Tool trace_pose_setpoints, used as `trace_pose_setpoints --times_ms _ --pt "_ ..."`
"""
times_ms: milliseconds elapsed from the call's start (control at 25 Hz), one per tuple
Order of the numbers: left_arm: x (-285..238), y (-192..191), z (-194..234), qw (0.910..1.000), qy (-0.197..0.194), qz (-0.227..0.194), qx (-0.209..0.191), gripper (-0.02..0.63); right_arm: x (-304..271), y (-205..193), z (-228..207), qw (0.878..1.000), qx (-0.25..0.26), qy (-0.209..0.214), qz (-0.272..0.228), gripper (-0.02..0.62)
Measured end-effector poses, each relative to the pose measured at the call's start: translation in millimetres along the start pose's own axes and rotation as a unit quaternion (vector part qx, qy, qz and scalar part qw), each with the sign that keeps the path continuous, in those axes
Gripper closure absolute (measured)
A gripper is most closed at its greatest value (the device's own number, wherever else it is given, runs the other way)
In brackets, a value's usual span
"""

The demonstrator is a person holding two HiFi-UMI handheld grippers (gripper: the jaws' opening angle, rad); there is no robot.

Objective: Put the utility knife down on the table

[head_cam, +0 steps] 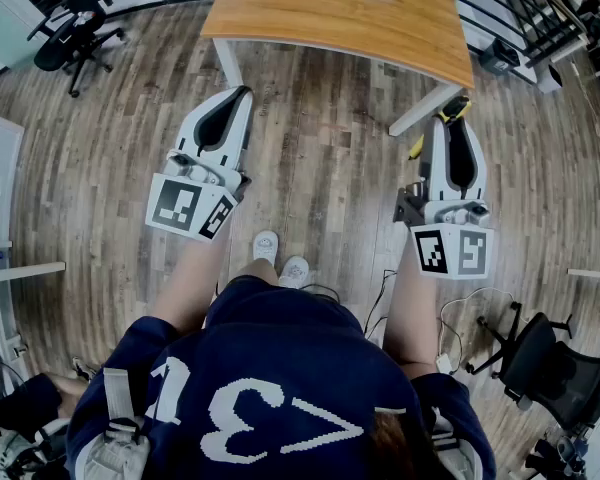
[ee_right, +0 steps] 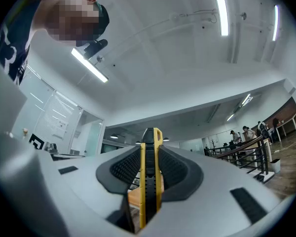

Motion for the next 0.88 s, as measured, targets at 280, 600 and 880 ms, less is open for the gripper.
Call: trace_pose_setpoints --times_ms 280,600,880 --pt "3.6 -2.8 -9.1 1.0 0.002 -0.001 -0.001 0.588 6.5 -0.8 -4.7 1.0 -0.019 -0.004 0.0 0.471" --pt "-24.7 -11.9 0.9 1.0 0.003 0.001 0.0 0.588 -15.2 -7.0 -21.7 1.0 -0.014 -0.003 -0.004 0.471" --pt "-104.3 -29.6 30.9 0.9999 -0.013 -0.008 0.007 0.588 -72.1 -23.0 -62.9 1.0 0.001 -0.015 -0.009 0.471"
Point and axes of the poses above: the fingertips, and each gripper's own axes: x backward along the fingers, z to its left, y out of its top, the point moved 4 cm from there along x, backward along the fingers, and after that the axes turned 6 degrees about y, right-handed, at the moved point
